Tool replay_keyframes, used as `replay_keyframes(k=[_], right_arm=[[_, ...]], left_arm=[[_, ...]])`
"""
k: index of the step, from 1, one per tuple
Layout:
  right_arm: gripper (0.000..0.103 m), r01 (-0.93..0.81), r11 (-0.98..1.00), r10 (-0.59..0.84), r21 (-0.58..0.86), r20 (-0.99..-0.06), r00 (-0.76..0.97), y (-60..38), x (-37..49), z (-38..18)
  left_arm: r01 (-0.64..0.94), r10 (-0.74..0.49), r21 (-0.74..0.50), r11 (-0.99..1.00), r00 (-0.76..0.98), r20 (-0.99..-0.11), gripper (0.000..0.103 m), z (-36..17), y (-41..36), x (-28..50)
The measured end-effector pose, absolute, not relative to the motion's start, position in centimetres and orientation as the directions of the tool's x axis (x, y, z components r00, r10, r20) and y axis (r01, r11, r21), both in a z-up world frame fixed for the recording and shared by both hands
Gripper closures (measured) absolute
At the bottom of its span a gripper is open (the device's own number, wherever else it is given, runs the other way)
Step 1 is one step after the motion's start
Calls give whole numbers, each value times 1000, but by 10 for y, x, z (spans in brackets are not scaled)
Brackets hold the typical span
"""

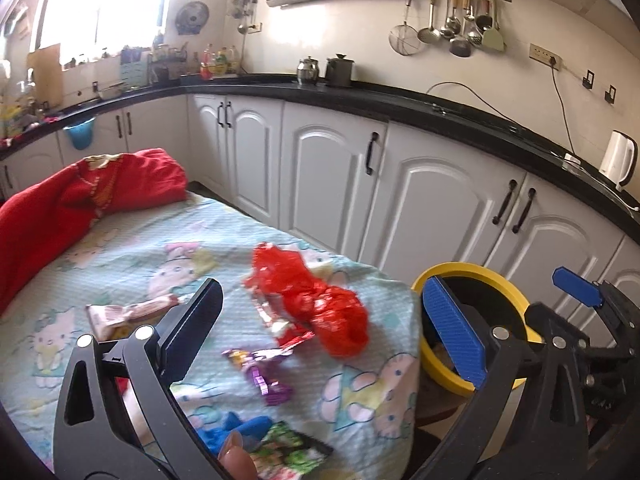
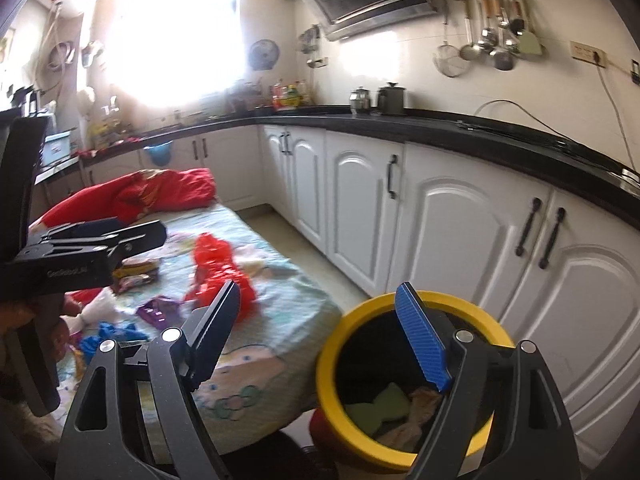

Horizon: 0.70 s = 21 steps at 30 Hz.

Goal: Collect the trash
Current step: 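Open both tools to drop the sponge and bag into the bin, then grasp the white mesh bundle with the left tool while the right tool grasps the green snack wrapper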

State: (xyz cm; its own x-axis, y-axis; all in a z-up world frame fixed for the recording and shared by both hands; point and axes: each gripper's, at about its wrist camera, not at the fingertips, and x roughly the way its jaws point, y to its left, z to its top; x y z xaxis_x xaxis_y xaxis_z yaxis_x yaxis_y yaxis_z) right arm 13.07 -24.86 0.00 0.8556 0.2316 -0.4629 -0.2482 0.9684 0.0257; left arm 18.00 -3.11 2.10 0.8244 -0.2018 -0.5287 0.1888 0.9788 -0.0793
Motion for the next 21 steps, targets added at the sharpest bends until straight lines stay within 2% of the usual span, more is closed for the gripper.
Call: replay_keyframes(k=[13,21], right_arm=[[26,-429,903,377,24,-523,764,-158,117,-15],[26,-492,870,418,30,-573,705,-120,112,-32]], left_arm=[[61,-84,-60,996,845,-529,11,20,50,155],[-7,-22,-52,999,841,-540,11,13,100,138]])
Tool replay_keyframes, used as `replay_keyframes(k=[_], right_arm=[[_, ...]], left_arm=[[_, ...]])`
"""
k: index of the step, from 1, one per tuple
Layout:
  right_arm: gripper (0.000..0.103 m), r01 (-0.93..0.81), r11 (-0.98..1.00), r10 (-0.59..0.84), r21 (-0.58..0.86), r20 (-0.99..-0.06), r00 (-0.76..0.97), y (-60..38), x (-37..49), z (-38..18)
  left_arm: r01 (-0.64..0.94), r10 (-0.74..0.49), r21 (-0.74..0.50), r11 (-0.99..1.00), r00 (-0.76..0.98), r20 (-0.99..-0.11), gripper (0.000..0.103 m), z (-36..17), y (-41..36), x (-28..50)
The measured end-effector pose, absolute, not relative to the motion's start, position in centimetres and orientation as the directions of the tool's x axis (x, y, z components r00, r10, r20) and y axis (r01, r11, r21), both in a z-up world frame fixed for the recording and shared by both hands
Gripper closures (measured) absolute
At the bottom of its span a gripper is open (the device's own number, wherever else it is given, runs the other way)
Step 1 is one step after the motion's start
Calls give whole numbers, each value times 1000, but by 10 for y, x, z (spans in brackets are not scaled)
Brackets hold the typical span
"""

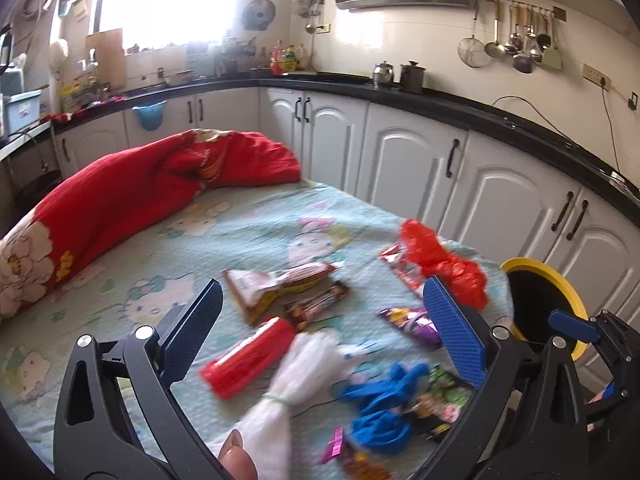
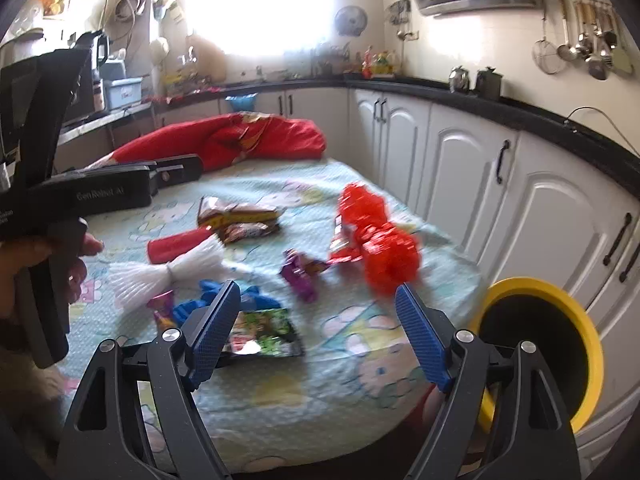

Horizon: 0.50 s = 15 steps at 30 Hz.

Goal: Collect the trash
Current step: 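Grasp the white mesh bundle with the left tool while the right tool grasps the green snack wrapper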

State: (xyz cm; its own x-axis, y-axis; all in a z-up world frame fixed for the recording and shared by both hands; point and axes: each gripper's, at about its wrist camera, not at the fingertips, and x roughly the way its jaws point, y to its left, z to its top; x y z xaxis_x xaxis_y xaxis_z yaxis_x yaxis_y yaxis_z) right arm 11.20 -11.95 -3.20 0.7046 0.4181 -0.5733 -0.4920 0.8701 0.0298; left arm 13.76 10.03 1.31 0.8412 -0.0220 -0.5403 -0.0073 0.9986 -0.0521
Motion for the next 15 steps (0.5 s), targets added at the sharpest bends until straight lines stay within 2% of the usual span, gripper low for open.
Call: replay_keyframes(k=[15], right_arm=[[26,-458,887,373,63,-682,629,-104,130,-69]], left_arm=[[-20,-22,-62,998,788,-616,11,-25,141,112]])
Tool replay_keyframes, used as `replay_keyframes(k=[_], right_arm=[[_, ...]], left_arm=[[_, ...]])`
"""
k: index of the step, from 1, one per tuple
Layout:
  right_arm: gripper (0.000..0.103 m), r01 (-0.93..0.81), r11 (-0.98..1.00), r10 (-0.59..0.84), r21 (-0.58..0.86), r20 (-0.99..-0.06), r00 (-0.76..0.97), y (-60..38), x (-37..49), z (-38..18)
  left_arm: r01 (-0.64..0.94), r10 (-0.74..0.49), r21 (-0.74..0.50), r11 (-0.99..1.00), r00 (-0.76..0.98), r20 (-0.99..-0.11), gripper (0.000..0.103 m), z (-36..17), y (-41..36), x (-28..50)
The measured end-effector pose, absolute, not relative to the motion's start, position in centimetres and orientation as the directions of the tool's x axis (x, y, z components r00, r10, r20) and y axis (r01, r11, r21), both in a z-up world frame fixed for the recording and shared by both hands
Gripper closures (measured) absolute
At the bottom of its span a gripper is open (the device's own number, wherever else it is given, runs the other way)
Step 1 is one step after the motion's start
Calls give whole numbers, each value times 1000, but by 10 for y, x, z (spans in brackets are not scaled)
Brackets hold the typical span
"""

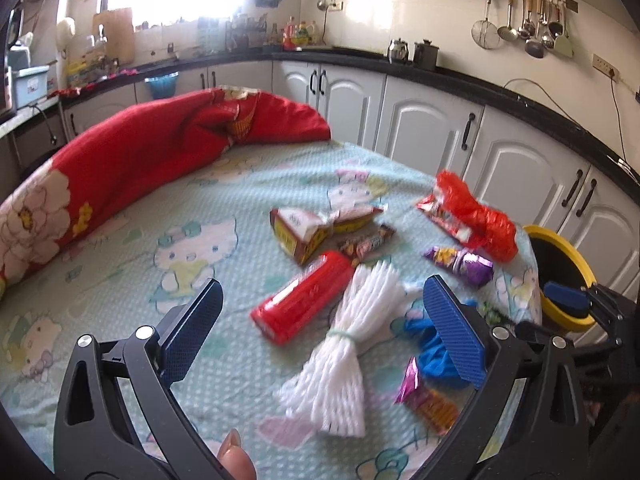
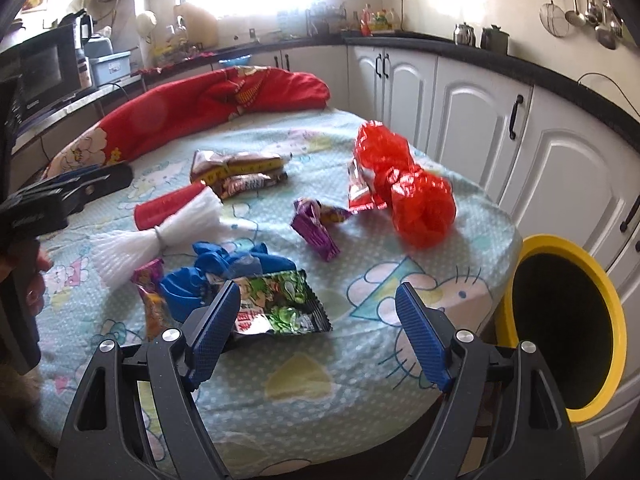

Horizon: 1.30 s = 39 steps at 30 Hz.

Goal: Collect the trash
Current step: 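Grasp the white mesh bundle with the left tool while the right tool grasps the green snack wrapper, then carry the mesh bundle and snack wrapper over the yellow bin with both tools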

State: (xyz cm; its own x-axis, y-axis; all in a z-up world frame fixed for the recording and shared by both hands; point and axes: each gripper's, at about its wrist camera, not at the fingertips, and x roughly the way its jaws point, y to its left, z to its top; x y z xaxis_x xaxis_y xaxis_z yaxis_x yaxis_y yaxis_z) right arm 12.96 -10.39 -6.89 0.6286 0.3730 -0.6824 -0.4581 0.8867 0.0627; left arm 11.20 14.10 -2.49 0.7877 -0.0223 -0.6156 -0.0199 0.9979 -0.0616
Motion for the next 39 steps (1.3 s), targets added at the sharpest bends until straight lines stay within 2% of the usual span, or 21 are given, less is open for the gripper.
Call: replay_keyframes(k=[5,15,22,28,32,35,37,38,39], right_arm=[[26,-447,892,359,65,-702,615,-105,136,-79],[26,-458,883,378,99,-727,573,-104,146,-91],[31,-484,865,413,131,-734,540,-102,148,-96],[46,-523,842,440,135,-734,518,-97,144,-98],[65,-555,820,464,140,-731,500,-92,139,-97],[70,-558,817,468,144,-730,498,-91,137,-96],[81,-554,820,468,144,-727,503,-92,135,-94],[95,-555,820,465,141,-729,502,-92,135,-95],[95,-555,819,467,146,-731,497,-93,135,-95]], left_arm=[[-10,-38,-71,997,760,-649,18,-40,142,109],[10,-79,-100,995,697,-712,44,-63,142,110],[11,-100,-123,992,654,-750,52,-80,141,112],[11,-106,-129,992,648,-755,66,-81,142,113],[17,-104,-122,992,643,-759,74,-81,140,113],[23,-103,-115,993,641,-760,82,-81,139,113],[34,-109,-114,993,640,-760,86,-81,137,112],[36,-110,-113,993,639,-761,87,-81,137,112],[37,-110,-113,993,640,-760,88,-81,136,111]])
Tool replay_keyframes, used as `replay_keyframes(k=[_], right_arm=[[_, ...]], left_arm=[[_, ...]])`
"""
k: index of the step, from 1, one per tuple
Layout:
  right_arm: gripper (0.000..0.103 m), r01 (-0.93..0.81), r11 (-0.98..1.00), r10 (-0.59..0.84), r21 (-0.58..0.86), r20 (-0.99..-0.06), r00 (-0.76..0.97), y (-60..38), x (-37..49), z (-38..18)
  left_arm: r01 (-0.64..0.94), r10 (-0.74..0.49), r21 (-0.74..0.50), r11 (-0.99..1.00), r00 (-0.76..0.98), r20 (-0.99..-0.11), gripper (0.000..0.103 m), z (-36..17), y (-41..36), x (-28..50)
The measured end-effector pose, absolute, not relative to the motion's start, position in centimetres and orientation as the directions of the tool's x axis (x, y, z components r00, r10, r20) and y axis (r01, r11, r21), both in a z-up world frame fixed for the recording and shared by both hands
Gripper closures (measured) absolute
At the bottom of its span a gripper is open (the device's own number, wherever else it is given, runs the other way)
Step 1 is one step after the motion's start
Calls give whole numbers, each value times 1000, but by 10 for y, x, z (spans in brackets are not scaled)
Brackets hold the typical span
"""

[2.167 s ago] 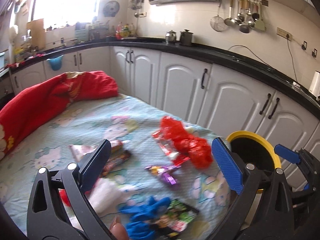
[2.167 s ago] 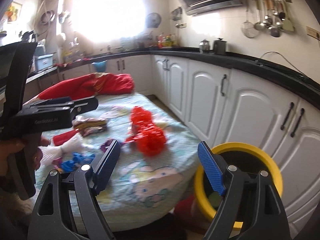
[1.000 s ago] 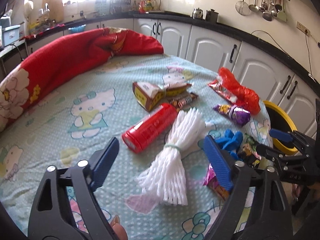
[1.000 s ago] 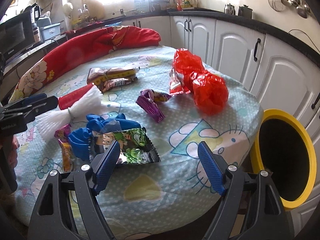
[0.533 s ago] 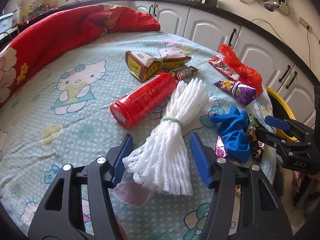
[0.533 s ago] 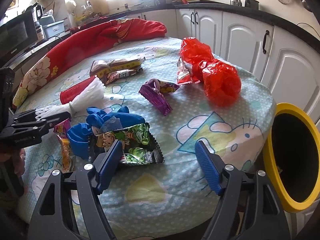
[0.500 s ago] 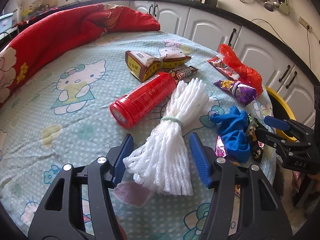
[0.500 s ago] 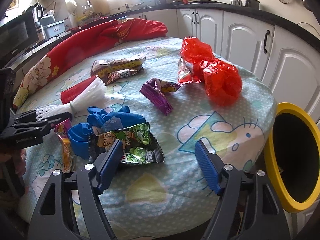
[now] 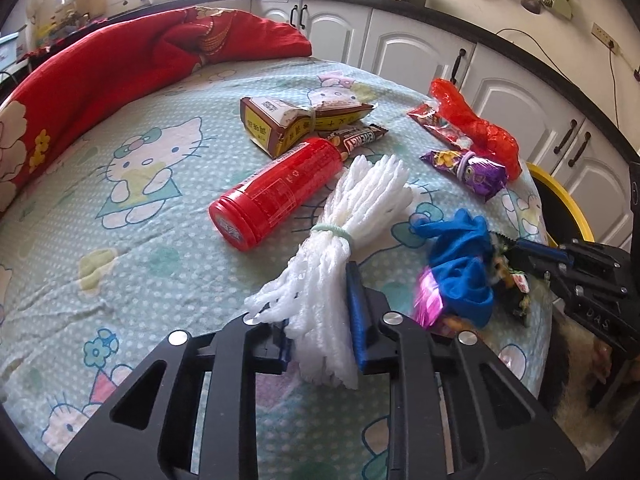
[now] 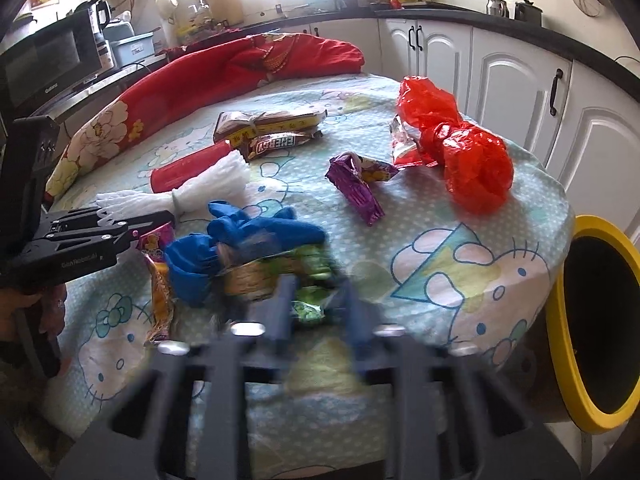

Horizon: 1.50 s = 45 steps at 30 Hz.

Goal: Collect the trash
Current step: 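Carry the mesh bundle and snack wrapper over the yellow bin with both tools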

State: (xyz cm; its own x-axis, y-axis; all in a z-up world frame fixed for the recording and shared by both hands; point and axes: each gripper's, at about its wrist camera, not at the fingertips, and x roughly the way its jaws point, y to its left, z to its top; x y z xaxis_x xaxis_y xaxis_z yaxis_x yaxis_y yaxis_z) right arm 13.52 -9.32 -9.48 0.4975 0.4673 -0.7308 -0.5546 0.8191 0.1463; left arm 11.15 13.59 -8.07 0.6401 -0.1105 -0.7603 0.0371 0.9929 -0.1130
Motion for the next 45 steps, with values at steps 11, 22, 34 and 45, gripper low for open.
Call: replay_keyframes(k=[11,22,34,45], right_arm=[[98,-544,827,476,144,-695,539,-105,132,-80],[99,-530,839,474,125,-647,597,-120,128,-53],[99,-494,863,453,107,-598,661,-148,127,-24],[99,-435,896,399,87,-586,705,-184,128,-13]], left_arm=[[39,-109,-113,993,683,-723,91,-66,134,102],[75,-118,-93,993,725,-678,91,-38,114,103],[146,-168,-87,985,747,-644,91,-17,73,116],[225,-225,-81,971,746,-626,91,-7,29,130]])
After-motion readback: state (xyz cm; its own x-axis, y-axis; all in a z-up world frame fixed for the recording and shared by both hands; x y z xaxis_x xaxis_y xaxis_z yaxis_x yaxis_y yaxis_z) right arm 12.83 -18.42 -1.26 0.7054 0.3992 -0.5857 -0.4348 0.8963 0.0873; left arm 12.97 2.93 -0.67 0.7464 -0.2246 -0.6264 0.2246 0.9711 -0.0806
